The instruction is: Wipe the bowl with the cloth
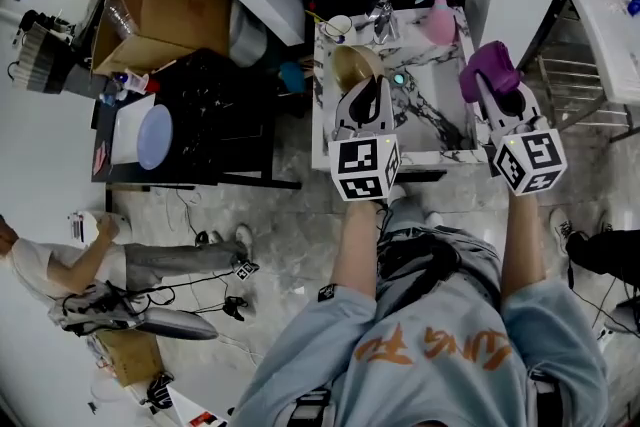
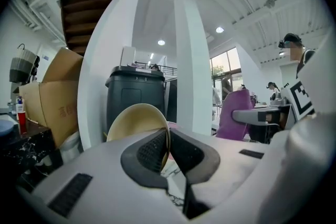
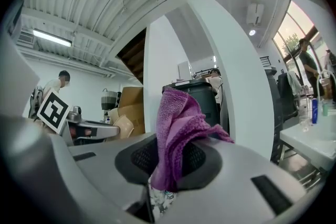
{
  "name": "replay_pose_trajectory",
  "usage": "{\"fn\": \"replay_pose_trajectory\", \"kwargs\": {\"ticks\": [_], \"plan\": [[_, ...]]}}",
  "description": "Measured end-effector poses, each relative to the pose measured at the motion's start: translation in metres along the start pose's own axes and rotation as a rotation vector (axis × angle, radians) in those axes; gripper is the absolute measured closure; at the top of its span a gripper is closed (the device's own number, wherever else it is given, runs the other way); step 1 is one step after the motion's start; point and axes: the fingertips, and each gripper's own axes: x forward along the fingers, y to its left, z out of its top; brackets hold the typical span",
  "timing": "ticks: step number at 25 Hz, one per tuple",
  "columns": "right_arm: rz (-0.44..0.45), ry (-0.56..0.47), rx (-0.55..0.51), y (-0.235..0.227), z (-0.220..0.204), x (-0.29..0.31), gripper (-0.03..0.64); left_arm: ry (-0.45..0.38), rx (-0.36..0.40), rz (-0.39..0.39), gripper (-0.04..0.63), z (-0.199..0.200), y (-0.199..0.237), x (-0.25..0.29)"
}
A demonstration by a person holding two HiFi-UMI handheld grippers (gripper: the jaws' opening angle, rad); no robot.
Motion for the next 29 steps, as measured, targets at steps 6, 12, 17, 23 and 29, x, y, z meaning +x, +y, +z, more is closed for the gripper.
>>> {"fn": "replay_pose_trajectory", "kwargs": {"ticks": [6,12,17,23,29], "plan": [[0.014,0.002,-0.028,0.003,0.001,0.001,0.534,-0.006,0.002,-0.005,0.563,0.002,-0.002,0.001],[0.013,0.002,-0.033,0.003,0.003,0.002,0.534,-0.013,0.007,-0.027,0.563,0.004,-0.008,0.002],[0.018,0.002,-0.035,0.006,0.002,0.005,0.534,-0.005,0.01,-0.031,0.563,0.002,-0.006,0.001],[0.027,0.008,-0.038,0.009,0.001,0.008,0.534,0.011,0.01,-0.044,0.563,-0.002,-0.005,0.002],[0.028,0.01,-0.041,0.007,0.0,0.012,0.534,0.021,0.023,-0.073,0.563,-0.004,-0.01,0.008]]}}
